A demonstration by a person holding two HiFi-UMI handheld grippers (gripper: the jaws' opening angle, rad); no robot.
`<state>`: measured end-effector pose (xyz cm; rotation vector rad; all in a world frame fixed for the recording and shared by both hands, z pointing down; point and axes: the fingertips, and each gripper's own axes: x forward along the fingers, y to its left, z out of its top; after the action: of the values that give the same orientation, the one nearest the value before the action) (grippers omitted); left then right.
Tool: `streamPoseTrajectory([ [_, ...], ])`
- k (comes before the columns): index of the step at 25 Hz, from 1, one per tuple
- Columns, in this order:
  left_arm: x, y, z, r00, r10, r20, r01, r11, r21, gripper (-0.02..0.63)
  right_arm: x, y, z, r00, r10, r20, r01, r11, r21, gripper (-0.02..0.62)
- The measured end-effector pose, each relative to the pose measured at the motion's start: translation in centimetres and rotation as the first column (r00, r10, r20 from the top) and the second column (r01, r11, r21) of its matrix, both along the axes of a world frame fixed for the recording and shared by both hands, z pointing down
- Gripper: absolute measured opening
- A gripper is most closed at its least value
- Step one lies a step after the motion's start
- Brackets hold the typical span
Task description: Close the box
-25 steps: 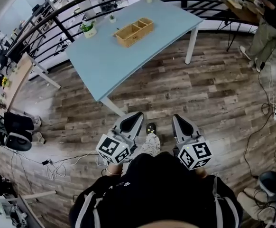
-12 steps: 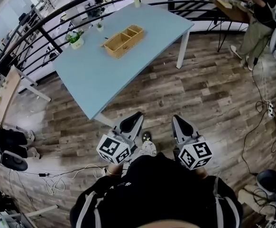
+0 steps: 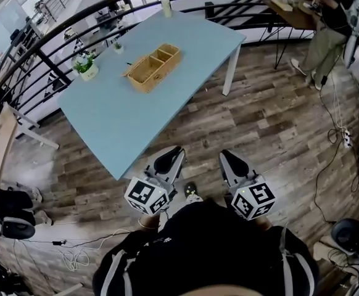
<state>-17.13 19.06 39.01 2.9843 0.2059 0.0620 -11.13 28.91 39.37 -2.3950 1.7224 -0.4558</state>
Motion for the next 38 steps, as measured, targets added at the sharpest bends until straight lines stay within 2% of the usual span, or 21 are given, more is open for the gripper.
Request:
streamPoseTrajectory([
  [13, 4.9, -6.4, 0.9, 0.996, 0.091, 0.009, -0.09, 0.996, -0.019, 0.025, 3.8, -6.0, 0.4, 0.997, 0.073, -0.007, -0.073, 0.996, -0.051, 0.055],
  [22, 7.3, -11.8, 1.3, 0.995, 0.1, 0.009, -0.1, 0.995, -0.02, 0.026, 6.2, -11.7, 0.5, 0.997, 0.076, -0.016, -0.077, 0.996, -0.054, 0.069],
  [26, 7.6, -14.0, 1.2, 0.997, 0.076, 0.016, -0.076, 0.997, 0.001, 0.028, 6.7, -13.5, 0.6, 0.998, 0.061, -0.012, -0.061, 0.997, -0.054, 0.074],
  [34, 7.5, -15.7, 2.7, 0.999, 0.018, 0.049, -0.016, 0.999, -0.03, 0.047, 7.6, -16.5, 1.4, 1.0, -0.01, 0.004, 0.01, 0.999, -0.052, 0.078],
  [38, 7.1, -17.0, 2.5, 0.995, -0.082, 0.052, 0.084, 0.996, -0.025, 0.051, 8.5, -18.6, 1.0, 0.995, -0.103, 0.0, 0.103, 0.994, -0.035, 0.08],
])
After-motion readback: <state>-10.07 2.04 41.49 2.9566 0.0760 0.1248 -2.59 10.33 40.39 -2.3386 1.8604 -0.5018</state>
